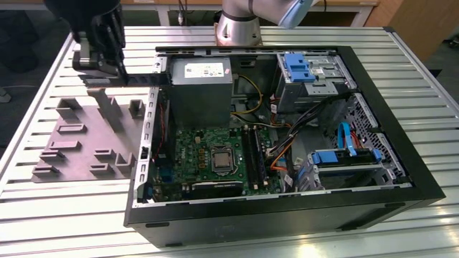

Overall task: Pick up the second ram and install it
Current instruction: 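Pick up the second ram and move it above second insertion slot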

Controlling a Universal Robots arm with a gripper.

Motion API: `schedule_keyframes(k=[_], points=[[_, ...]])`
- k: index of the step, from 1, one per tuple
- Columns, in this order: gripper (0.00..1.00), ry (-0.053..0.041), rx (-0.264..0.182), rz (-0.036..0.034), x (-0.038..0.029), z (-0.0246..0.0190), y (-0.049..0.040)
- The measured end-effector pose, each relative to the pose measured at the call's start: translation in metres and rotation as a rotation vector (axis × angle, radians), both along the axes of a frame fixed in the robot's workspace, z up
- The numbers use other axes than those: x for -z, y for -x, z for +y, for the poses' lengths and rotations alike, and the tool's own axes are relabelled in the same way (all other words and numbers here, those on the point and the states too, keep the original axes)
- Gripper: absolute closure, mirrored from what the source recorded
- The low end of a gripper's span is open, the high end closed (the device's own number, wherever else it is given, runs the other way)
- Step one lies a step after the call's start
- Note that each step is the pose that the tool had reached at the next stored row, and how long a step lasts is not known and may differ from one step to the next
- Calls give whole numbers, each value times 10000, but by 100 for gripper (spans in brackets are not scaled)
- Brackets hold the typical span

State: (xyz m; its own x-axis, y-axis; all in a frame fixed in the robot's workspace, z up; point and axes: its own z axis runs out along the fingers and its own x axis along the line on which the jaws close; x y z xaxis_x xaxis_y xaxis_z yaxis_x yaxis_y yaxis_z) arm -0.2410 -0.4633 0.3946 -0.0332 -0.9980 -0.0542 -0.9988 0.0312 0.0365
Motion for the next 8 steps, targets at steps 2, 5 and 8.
schedule_keyframes(k=[2,5,8], points=[[86,-1,0,0,1,0,-86],[86,0,0,0,0,1,-210],[86,-1,-1,-1,1,1,-335]])
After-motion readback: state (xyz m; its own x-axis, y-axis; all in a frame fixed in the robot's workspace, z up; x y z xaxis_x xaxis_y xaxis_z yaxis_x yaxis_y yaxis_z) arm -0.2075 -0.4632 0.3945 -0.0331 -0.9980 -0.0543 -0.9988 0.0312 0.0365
